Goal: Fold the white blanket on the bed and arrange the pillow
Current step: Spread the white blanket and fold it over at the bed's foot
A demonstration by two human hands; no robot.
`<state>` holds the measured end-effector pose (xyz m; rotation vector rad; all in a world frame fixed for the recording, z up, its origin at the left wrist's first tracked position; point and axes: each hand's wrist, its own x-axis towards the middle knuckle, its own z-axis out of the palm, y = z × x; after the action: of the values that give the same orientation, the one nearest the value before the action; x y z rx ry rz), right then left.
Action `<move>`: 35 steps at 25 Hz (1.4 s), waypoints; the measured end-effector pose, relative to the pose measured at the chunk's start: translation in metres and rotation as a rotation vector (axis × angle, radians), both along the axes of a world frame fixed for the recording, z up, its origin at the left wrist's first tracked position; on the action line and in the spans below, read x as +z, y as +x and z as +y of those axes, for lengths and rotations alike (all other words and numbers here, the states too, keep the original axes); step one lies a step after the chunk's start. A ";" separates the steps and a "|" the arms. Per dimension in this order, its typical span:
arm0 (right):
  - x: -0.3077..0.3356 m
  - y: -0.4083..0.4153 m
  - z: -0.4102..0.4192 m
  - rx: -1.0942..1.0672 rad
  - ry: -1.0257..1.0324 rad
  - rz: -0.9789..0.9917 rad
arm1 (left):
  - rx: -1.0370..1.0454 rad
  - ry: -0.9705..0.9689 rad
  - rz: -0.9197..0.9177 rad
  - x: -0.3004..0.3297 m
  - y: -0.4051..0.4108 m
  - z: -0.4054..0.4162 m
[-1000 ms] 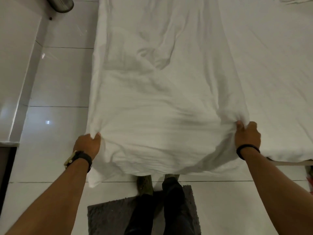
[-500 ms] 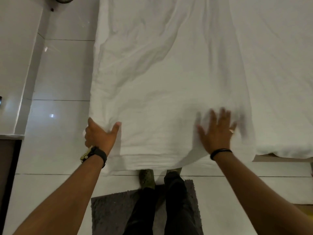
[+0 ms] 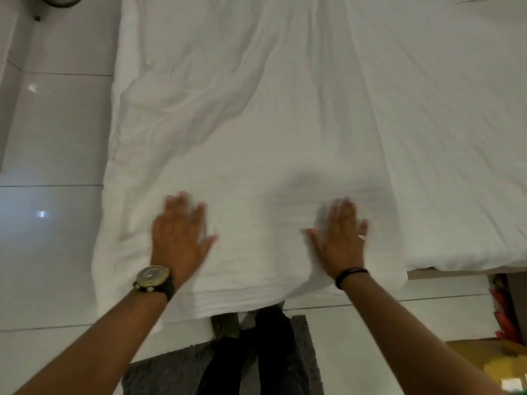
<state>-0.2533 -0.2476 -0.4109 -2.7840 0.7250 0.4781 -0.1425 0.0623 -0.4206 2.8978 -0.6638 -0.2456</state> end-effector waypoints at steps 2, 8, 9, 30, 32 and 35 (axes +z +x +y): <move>-0.012 0.041 0.053 0.284 0.135 -0.103 | -0.233 0.016 0.046 -0.018 0.001 -0.039; -0.046 0.024 -0.077 0.076 -0.134 -0.014 | -0.055 0.209 0.107 -0.033 0.056 0.026; -0.045 0.018 -0.091 0.044 -0.126 0.020 | -0.032 0.245 0.160 -0.029 0.059 0.030; -0.017 0.114 0.183 -0.599 0.192 0.092 | -0.451 0.106 0.570 0.042 0.131 0.018; -0.019 0.145 0.213 -0.688 0.220 0.083 | -0.625 -0.146 0.264 0.055 0.172 0.013; -0.028 0.168 0.223 -0.814 0.197 0.071 | -0.777 -0.053 0.086 0.053 0.255 -0.004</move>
<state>-0.0857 -0.0246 -0.4385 -2.0489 1.6036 0.4372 0.1122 0.0586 -0.3672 2.4141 -1.7101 -0.4211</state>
